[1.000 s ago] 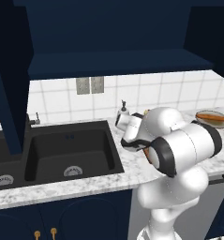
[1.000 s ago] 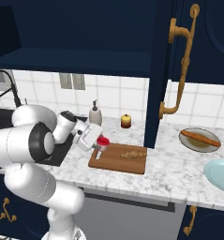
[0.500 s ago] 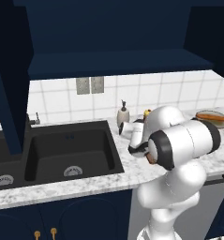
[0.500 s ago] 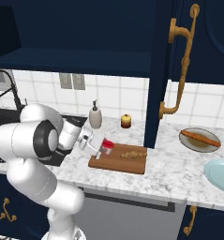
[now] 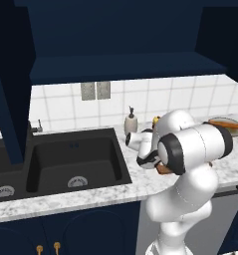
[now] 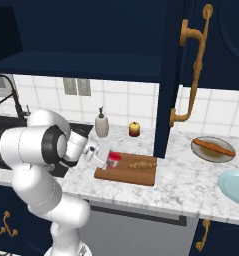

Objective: From the different types of pastries on the counter, select a croissant and place it on the cutting board. Then retrieve a jar of jam from the cabinet and place it alongside the croissant on the cutting board.

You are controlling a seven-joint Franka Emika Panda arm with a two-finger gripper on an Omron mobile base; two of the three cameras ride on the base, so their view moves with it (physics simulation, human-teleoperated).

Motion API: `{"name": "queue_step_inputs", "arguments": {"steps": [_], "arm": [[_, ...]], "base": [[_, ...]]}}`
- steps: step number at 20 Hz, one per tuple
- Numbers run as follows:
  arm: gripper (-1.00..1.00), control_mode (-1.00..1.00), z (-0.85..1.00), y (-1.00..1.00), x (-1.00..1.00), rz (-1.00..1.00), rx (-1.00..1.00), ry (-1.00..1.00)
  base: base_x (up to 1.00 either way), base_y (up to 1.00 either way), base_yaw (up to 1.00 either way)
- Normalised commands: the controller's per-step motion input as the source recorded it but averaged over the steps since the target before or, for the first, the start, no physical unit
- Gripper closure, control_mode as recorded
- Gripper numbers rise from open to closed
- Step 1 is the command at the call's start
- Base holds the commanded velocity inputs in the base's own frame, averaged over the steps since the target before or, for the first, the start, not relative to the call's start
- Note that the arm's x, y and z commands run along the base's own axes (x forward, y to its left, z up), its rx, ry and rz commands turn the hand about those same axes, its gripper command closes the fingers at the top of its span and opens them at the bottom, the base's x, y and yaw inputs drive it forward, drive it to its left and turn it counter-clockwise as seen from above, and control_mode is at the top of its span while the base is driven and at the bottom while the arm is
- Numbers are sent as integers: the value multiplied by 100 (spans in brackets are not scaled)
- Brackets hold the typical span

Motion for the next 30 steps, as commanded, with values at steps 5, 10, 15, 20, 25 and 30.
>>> {"name": "queue_step_inputs", "arguments": {"steps": [5, 10, 15, 20, 25, 30], "arm": [[100, -100, -39, 0, 4, -1, 0, -12], [100, -100, -39, 0, 0, -1, 0, -18], [100, -100, -50, 0, 0, -1, 0, -16], [-100, -100, -56, 1, 0, -2, 0, -14], [-100, -100, -34, 12, 0, -1, 0, -11], [-100, -100, 0, 30, -3, -4, 0, 0]], "base": [[0, 0, 0], [0, 0, 0], [0, 0, 0], [0, 0, 0], [0, 0, 0], [0, 0, 0]]}}
